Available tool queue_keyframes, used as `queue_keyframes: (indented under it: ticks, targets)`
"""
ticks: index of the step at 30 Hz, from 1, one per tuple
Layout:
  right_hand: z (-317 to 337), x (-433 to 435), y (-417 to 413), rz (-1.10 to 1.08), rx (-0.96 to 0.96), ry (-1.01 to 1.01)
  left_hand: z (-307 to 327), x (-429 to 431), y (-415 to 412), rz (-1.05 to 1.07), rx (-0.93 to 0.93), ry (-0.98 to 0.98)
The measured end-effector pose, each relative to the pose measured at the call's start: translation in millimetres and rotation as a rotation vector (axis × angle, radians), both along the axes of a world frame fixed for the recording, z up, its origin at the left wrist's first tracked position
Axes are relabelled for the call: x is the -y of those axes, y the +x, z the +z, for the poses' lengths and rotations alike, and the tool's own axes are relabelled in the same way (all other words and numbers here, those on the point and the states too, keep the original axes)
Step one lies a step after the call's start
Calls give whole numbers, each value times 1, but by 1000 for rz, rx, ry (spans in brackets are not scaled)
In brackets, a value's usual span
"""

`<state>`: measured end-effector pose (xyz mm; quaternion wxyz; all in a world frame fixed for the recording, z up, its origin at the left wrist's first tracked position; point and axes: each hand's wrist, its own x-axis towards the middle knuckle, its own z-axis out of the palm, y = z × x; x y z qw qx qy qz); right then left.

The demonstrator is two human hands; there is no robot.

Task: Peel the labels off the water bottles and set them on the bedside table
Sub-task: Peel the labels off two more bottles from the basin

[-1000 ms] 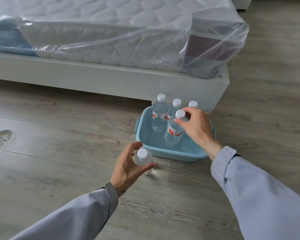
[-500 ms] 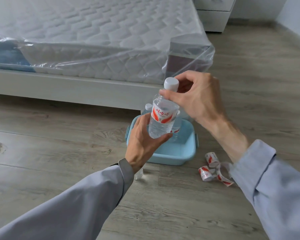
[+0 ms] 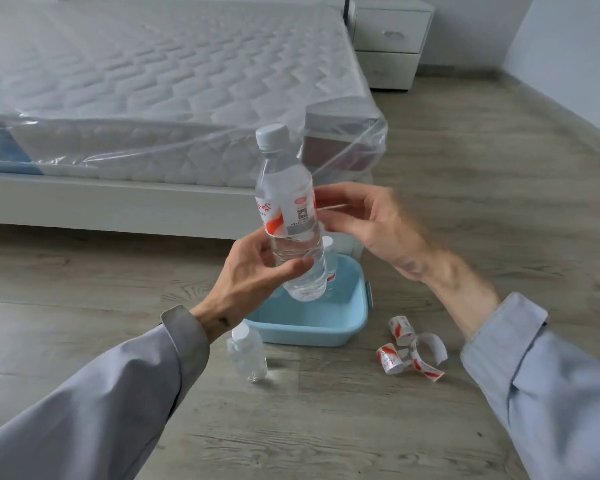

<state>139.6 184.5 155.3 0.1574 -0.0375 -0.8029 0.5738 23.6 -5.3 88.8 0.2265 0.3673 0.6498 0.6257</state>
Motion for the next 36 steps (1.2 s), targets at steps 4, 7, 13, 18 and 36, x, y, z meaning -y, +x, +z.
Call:
queue_keyframes:
  ticks: [4,7,13,18,36]
  targets:
    - [2,5,-1,10,-43,-9,10,2,-5,-53,7,1]
    - [8,11,-1,-25,-121,-16,16,2,-8,-98,11,23]
    - [5,22,-3,-117,-200,-46,26,3,-10,-107,-27,36]
    - [7,31,-5,-180,-243,-63,30,1,-11,-67,-29,13]
    - [9,27,-4,-25,-78,-109,32,-1,-18,-318,162,101]
